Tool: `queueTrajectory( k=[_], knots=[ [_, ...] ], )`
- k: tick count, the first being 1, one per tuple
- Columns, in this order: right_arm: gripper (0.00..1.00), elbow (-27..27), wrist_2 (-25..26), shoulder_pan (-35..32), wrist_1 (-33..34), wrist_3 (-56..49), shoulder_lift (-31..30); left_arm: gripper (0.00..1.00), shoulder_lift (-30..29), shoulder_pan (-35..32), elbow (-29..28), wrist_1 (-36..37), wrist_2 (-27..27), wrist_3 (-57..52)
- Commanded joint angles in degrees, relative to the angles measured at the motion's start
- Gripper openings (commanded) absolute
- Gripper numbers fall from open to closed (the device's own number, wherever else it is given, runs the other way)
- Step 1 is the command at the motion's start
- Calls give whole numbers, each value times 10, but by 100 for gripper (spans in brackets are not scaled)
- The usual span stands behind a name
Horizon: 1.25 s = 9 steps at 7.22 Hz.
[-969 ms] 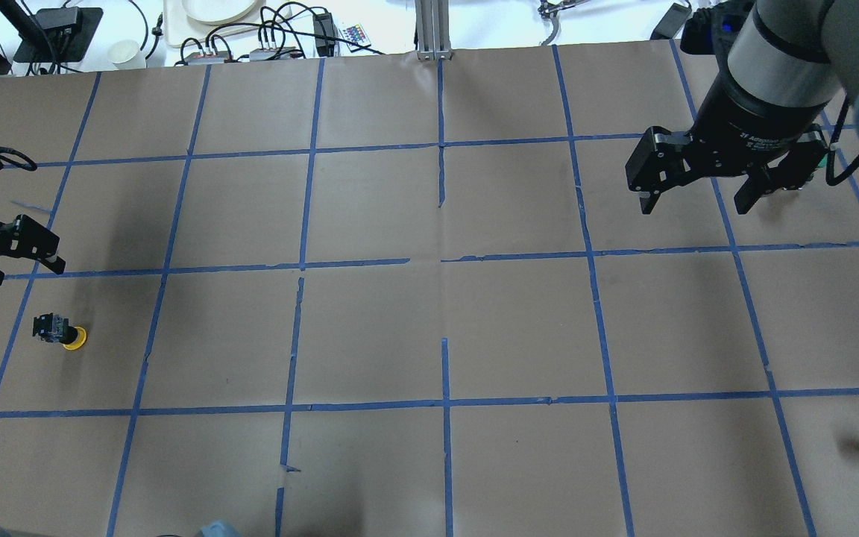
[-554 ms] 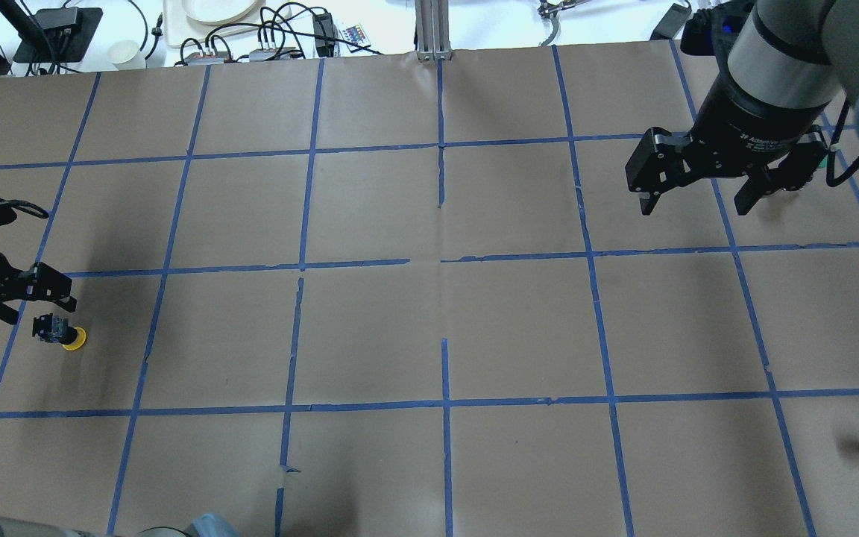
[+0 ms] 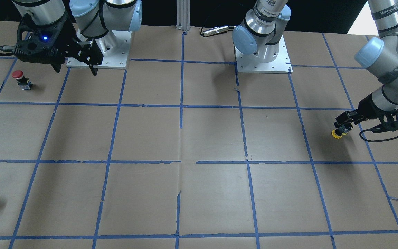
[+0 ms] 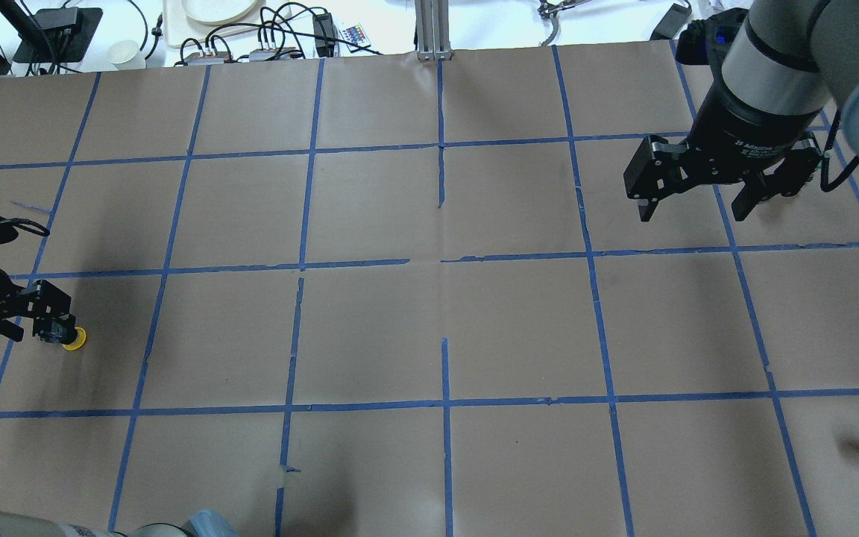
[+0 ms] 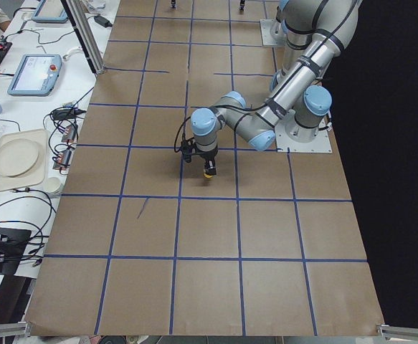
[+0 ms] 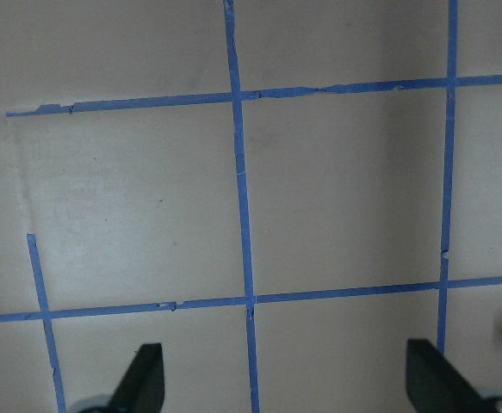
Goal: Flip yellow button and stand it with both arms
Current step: 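Close the left gripper on the black base of the yellow button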
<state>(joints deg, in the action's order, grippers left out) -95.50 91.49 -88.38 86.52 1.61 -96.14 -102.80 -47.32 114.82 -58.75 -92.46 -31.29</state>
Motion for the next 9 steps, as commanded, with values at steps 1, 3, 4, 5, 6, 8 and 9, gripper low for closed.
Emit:
queueTrajectory(
  k=[1, 3, 4, 5, 6, 8, 9],
  knots=[
    [100, 0, -6, 1, 2, -1, -2, 70, -1, 0, 2, 0, -4, -2],
    [100, 1, -5, 0, 1, -2, -11, 53, -1, 0, 1, 0, -3, -3],
    [100, -2, -3, 0, -6, -1, -11, 35, -3, 0, 1, 0, -3, -3],
    [100, -2, -3, 0, -15, -2, -12, 21, -4, -1, -2, 1, -2, -3],
    [100, -1, -5, 0, -24, -2, -12, 18, -3, -1, -4, 2, -1, -1],
    [100, -1, -3, 7, -18, 7, -10, 18, 13, -31, -28, -5, 10, -2],
    [100, -1, -1, 7, -17, 8, -9, 18, 33, -63, -48, -48, 52, -10]
  ],
)
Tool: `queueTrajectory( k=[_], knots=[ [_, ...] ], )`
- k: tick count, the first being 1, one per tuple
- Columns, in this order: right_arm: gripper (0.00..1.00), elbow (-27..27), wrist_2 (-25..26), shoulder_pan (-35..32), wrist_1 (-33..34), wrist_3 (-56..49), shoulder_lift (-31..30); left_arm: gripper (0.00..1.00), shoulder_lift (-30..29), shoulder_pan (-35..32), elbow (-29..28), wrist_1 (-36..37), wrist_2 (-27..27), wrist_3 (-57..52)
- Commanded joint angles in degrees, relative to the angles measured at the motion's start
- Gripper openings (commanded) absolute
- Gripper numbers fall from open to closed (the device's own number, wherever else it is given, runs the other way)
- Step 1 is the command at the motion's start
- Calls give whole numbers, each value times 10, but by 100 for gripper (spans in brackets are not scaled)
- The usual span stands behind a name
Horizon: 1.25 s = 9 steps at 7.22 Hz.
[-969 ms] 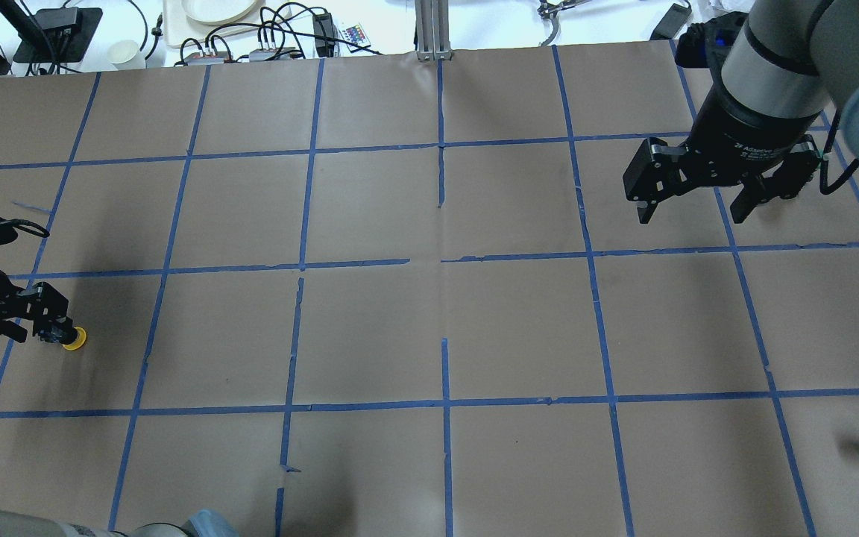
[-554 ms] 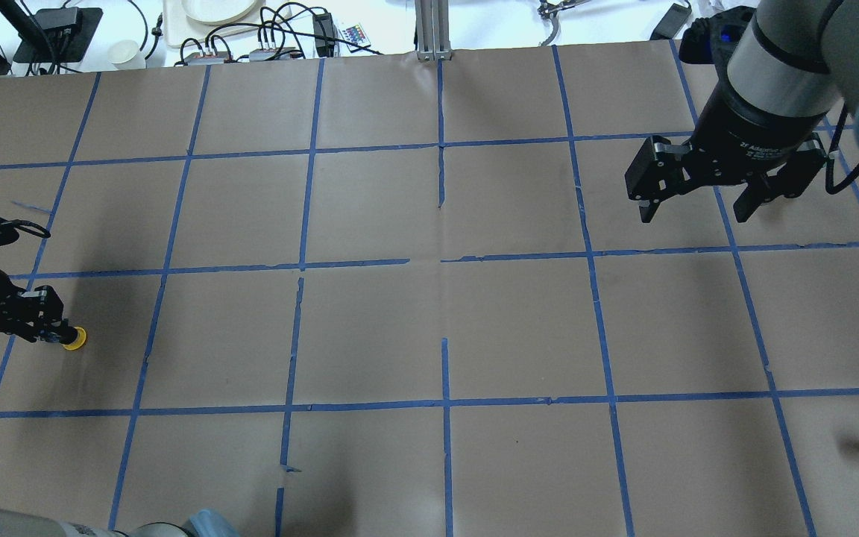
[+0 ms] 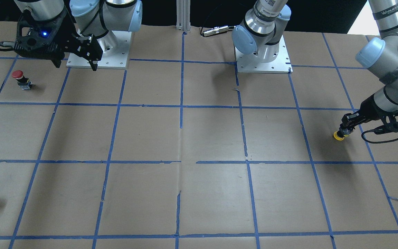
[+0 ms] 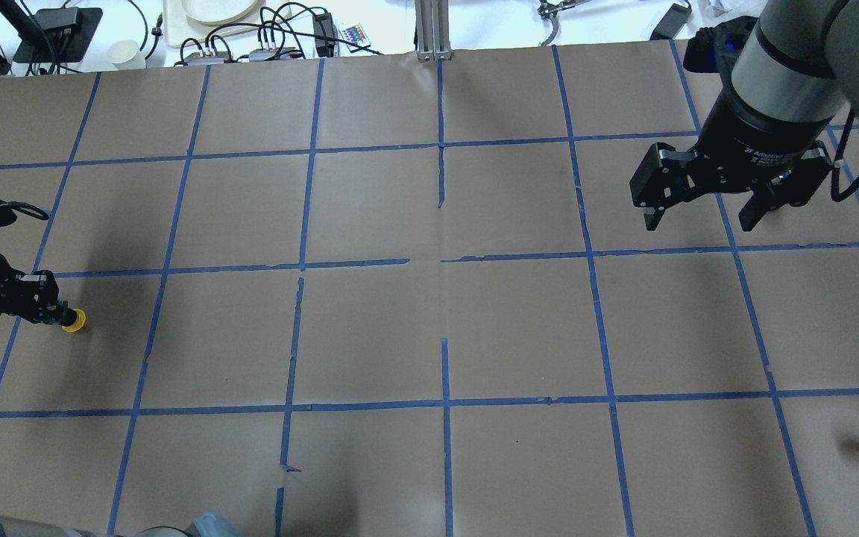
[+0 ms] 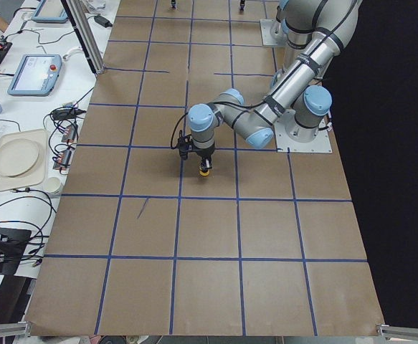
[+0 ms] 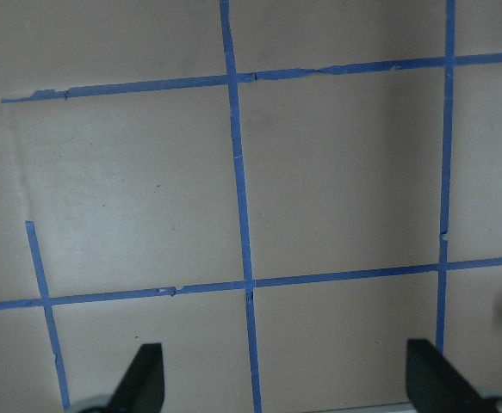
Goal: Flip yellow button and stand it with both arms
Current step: 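Lift the yellow button with the left gripper toward the right gripper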
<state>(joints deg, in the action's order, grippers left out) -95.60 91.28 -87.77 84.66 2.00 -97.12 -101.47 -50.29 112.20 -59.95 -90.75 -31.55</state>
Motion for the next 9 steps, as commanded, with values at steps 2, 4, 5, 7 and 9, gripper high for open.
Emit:
queueTrajectory(
  k=[2, 4, 5, 7, 9],
  knots=[
    [100, 6, -2, 8, -5, 27, 1, 18, 65, -66, -94, -190, 116, -9],
    [100, 23, -143, 55, -32, 165, 2, 18, 70, -151, -193, -362, 229, -8],
    [100, 33, -208, 66, -49, 239, 10, 18, 74, -213, -237, -428, 311, -3],
    [100, 45, -300, 86, -78, 298, 35, 18, 72, -287, -257, -485, 472, -3],
    [100, 47, -433, 133, -138, 335, 54, 18, 73, -351, -256, -476, 659, 36]
  ],
)
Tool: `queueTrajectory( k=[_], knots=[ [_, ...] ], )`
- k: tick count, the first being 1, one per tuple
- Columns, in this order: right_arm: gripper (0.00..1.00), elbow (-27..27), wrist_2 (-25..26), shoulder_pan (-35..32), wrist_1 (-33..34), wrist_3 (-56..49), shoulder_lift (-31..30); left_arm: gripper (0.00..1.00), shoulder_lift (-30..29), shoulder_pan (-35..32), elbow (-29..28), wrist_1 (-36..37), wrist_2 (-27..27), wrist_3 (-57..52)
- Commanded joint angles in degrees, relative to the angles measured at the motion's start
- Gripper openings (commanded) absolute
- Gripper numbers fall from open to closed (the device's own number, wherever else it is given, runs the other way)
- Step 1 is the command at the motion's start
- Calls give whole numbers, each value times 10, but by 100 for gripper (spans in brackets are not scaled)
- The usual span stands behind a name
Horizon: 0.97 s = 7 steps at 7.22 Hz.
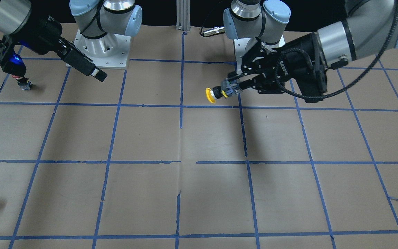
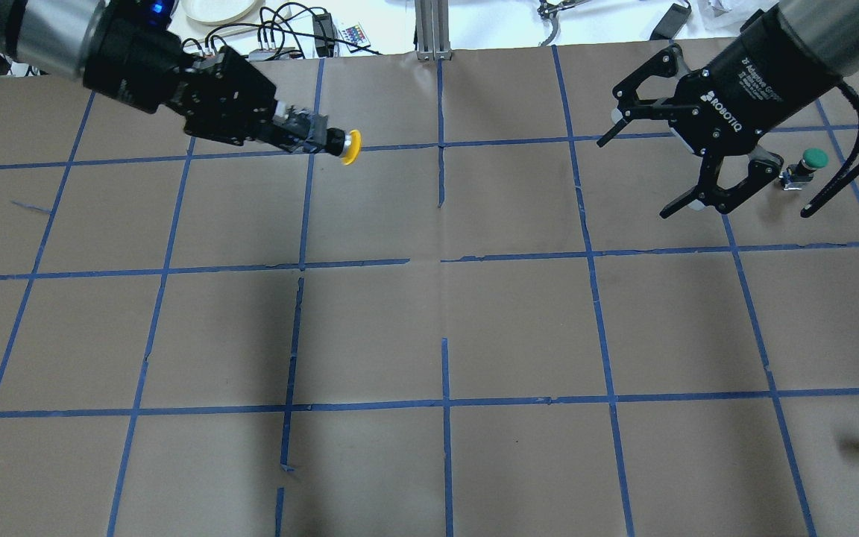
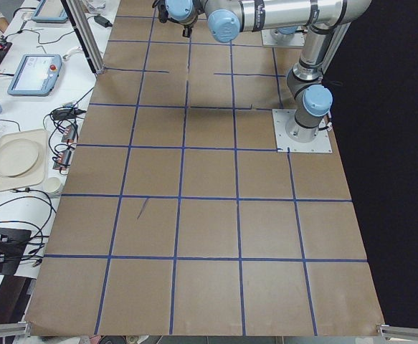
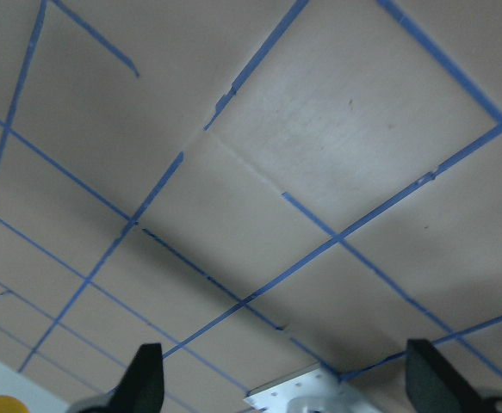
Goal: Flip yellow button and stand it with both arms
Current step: 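Lift the yellow button with the left gripper toward the right gripper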
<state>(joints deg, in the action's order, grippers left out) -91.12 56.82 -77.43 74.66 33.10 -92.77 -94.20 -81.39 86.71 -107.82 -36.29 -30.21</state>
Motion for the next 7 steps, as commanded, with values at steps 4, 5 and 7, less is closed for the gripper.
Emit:
queueTrajectory(
  k=[4, 5, 7],
  knots=[
    [100, 44, -235, 65, -135, 129, 9, 18, 10, -93, 12, 13, 347, 35],
    [100, 53, -263, 65, -136, 160, 5, 18, 7, -98, 14, 37, 366, 38],
    [100, 69, -304, 57, -136, 209, -13, 15, 8, -98, 21, 199, 363, 209]
  ],
)
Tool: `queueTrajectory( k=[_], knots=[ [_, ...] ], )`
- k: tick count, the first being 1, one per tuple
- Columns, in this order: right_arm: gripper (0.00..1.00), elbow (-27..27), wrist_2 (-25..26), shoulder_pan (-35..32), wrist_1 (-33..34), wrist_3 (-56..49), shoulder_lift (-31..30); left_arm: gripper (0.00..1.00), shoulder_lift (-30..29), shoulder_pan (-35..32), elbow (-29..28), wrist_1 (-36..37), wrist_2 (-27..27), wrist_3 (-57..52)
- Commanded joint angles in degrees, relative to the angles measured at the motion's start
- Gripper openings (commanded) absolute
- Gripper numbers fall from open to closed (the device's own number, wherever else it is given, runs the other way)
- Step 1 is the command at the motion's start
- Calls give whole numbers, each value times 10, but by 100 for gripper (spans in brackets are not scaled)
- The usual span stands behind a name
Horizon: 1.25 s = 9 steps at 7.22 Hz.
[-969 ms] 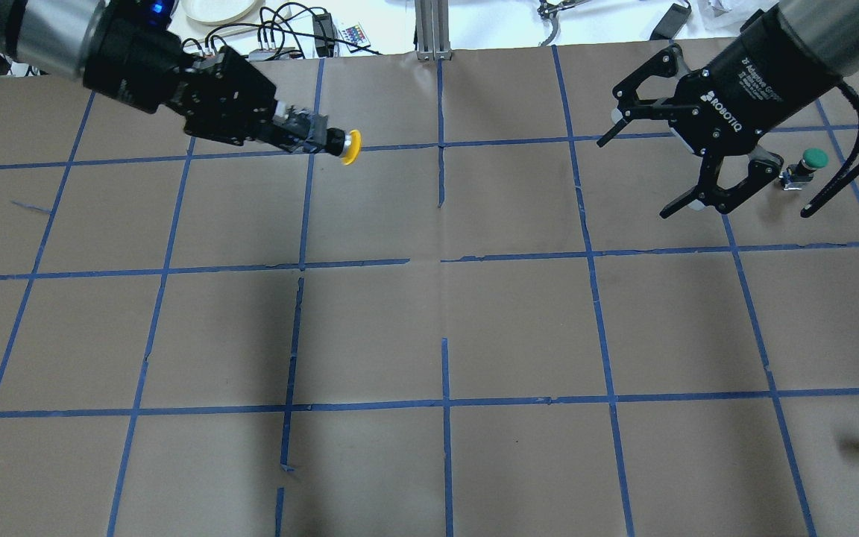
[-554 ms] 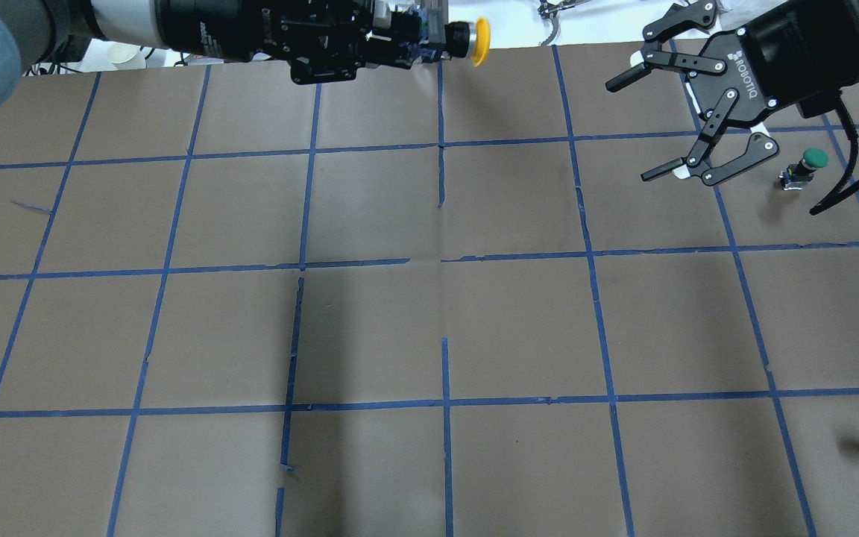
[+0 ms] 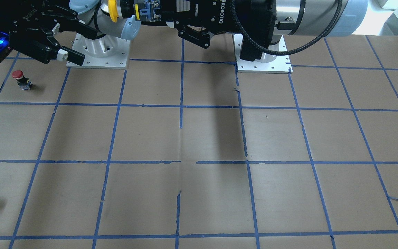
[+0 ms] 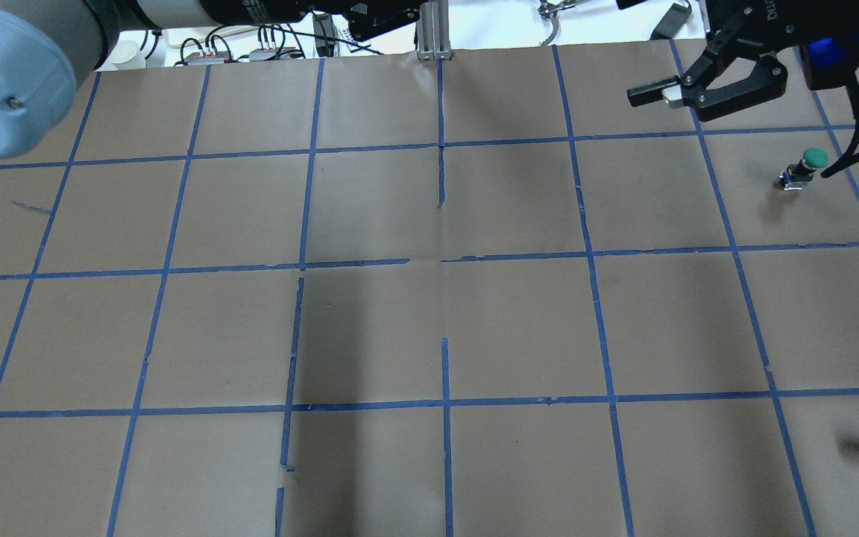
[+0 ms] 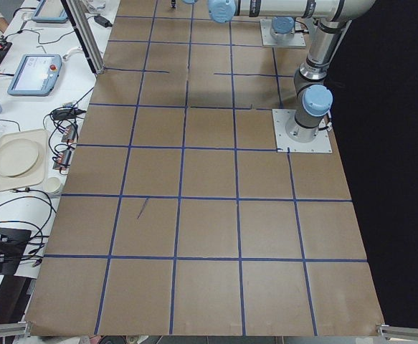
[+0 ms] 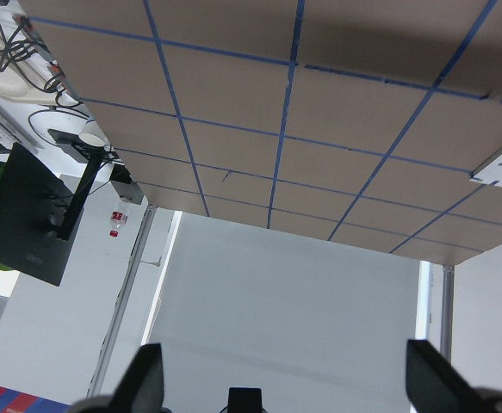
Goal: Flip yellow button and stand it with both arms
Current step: 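Raise the button high with the left gripper while the right gripper approaches its cap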
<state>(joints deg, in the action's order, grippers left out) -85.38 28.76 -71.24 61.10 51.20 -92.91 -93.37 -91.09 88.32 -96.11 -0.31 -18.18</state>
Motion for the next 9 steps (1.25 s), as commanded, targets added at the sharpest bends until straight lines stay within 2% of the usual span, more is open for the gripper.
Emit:
queueTrajectory(
  k=[1, 4, 6, 9],
  knots=[
    [100, 25, -24, -7, 0, 61, -21, 13, 7, -3, 12, 90, -2, 138],
    [100, 49, -61, -34, 11, 138, -28, 13, 7, -3, 16, 92, -2, 148],
    [100, 50, -77, -34, 70, 183, -25, 13, 4, -3, 16, 94, -1, 148],
    [100, 43, -78, -61, 80, 213, -23, 13, 4, -3, 16, 94, 0, 148]
  ],
)
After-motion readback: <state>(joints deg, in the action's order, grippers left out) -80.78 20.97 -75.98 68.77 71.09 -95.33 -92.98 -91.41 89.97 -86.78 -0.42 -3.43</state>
